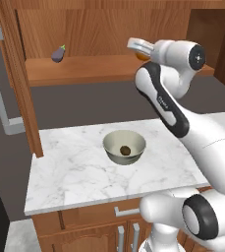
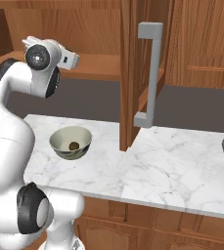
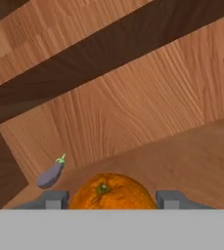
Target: Open the cabinet. Pick the kiwi and tangerine from the cabinet and place them into the bowl. Then close the cabinet.
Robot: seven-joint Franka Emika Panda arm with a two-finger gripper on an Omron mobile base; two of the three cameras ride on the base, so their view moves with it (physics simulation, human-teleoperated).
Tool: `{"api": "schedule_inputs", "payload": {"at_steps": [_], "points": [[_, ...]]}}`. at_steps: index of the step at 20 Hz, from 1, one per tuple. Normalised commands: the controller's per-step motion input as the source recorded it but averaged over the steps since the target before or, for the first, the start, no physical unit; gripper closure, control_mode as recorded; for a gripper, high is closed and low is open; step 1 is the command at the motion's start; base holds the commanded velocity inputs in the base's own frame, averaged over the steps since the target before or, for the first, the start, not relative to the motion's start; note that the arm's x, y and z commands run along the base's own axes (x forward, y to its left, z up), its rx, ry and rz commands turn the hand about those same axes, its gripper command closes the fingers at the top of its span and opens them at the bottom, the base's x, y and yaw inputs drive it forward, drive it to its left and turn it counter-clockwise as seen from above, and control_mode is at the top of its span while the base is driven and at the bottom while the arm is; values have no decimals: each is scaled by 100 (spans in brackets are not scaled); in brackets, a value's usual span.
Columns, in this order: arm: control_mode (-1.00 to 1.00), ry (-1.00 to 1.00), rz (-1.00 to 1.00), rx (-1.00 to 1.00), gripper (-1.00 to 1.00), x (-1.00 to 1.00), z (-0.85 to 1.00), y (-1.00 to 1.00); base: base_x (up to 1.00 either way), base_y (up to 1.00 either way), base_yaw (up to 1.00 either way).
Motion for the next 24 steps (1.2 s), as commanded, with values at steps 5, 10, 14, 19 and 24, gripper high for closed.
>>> {"api": "schedule_inputs", "payload": {"at_steps": [5,10,14,19,24], "points": [[-100,0,0,8,100,-100,88,-22,0,0,0],[-100,7,8,-2,100,-100,10,-5,0,0,0],[-100,19,19,-12,100,-100,-91,1,0,0,0],[-100,30,16,-15,100,-87,-100,19,0,0,0],[-100,36,8,-9,100,-27,-100,32,0,0,0]]}}
